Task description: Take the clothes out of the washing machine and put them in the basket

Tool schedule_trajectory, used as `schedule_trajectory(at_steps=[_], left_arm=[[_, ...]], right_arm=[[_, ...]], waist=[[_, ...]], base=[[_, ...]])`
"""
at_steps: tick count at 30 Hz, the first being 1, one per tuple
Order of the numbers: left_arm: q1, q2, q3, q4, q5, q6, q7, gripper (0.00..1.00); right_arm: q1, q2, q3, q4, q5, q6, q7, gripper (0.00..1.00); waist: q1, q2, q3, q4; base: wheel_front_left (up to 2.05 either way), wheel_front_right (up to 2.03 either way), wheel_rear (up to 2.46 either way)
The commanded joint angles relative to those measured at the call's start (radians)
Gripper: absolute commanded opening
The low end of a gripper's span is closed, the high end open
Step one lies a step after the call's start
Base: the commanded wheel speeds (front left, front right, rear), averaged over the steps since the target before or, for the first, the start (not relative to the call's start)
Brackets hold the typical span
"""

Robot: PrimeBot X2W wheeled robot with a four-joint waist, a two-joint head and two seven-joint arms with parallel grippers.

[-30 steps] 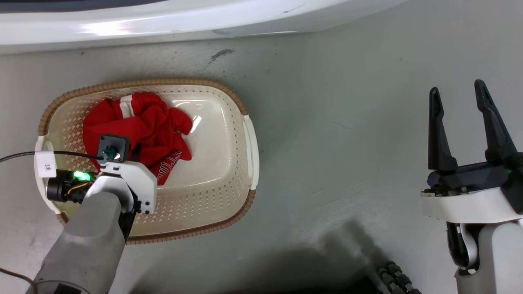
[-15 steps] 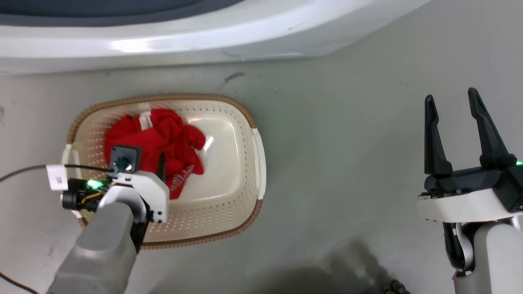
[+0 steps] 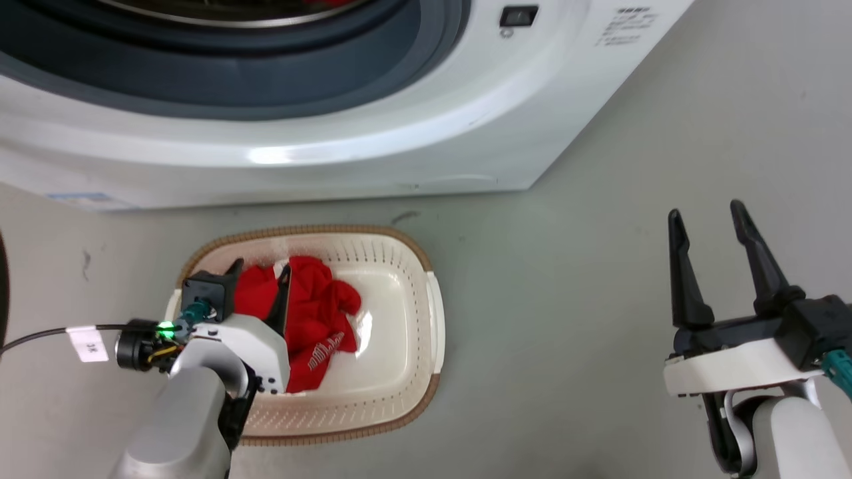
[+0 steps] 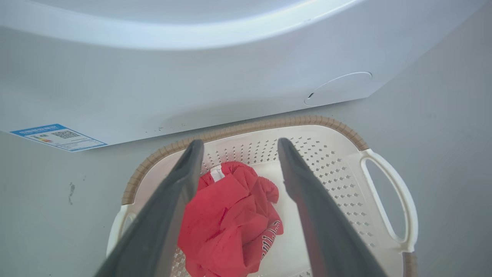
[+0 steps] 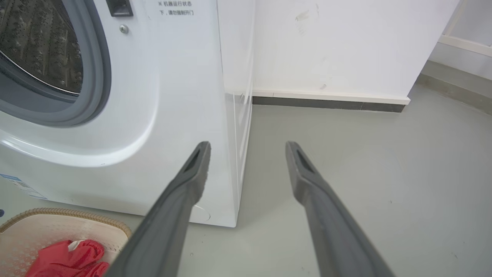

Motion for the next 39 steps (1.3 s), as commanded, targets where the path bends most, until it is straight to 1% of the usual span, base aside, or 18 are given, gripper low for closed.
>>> schedule_trajectory(at_steps=[1, 5, 7, 10, 13, 17, 20, 23, 26, 29, 33, 39], left_arm=[[0.008, 0.01, 0.019, -0.036, 0.013, -0.005, -0.003, 1.0], [0.005, 0.029, 0.057, -0.122, 0.04, -0.021, -0.002, 1.0], [-0.017, 0.046, 0.067, -0.154, 0.046, -0.037, -0.003, 1.0], [-0.058, 0.072, 0.083, -0.177, 0.025, -0.057, 0.003, 1.0], [-0.138, 0.104, 0.099, -0.203, -0.007, -0.073, 0.053, 1.0], [-0.27, 0.153, 0.117, -0.248, -0.057, -0.085, 0.196, 1.0], [-0.394, 0.198, 0.108, -0.274, -0.078, -0.09, 0.315, 1.0], [-0.522, 0.247, 0.08, -0.274, -0.074, -0.095, 0.428, 1.0], [-0.63, 0.282, 0.074, -0.24, -0.095, -0.094, 0.523, 1.0], [-0.73, 0.302, 0.073, -0.196, -0.117, -0.095, 0.613, 1.0], [-0.833, 0.327, 0.084, -0.127, -0.141, -0.093, 0.705, 1.0], [-0.948, 0.339, 0.073, -0.031, -0.135, -0.074, 0.819, 1.0]], right_arm=[[0.015, 0.0, 0.006, 0.004, 0.008, -0.001, -0.003, 1.0], [0.027, 0.0, 0.012, 0.009, 0.019, -0.001, -0.003, 1.0], [0.03, 0.0, 0.014, 0.008, 0.028, -0.001, -0.003, 1.0], [0.032, 0.0, 0.019, 0.008, 0.043, -0.001, -0.003, 1.0], [0.03, 0.0, 0.028, 0.005, 0.058, -0.001, -0.003, 1.0], [0.018, 0.0, 0.042, -0.003, 0.079, -0.001, -0.003, 1.0], [0.007, 0.0, 0.048, -0.006, 0.092, -0.001, -0.003, 1.0], [-0.015, 0.001, 0.058, -0.012, 0.11, -0.001, -0.003, 1.0], [-0.025, 0.001, 0.083, -0.014, 0.133, -0.001, -0.003, 1.0], [-0.029, 0.001, 0.108, -0.013, 0.156, -0.001, -0.003, 1.0], [-0.032, 0.001, 0.142, -0.017, 0.182, -0.001, -0.003, 1.0], [-0.025, 0.001, 0.184, -0.022, 0.21, -0.001, -0.003, 1.0]], waist=[[0.0001, 0.0, -0.053, -0.003], [0.0001, 0.0, -0.08, -0.025], [0.0001, 0.0, -0.081, -0.042], [0.0001, 0.0, -0.068, -0.073], [0.0001, 0.0, -0.036, -0.108], [0.0001, 0.0, 0.03, -0.156], [0.0001, 0.0, 0.08, -0.193], [0.0001, 0.0, 0.139, -0.229], [0.0001, 0.0, 0.182, -0.277], [0.0001, 0.0, 0.215, -0.32], [0.0001, 0.0, 0.255, -0.366], [0.0001, 0.0, 0.29, -0.412]], base=[[0.0, 0.0, 0.0], [0.0, 0.0, 0.0], [0.0, 0.0, 0.0], [0.0, 0.0, 0.0], [0.0, 0.0, 0.0], [0.0, 0.0, 0.0], [0.0, 0.0, 0.0], [0.0, 0.0, 0.0], [0.0, 0.0, 0.0], [0.0, 0.0, 0.0], [0.0, 0.0, 0.0], [0.0, 0.0, 0.0]])
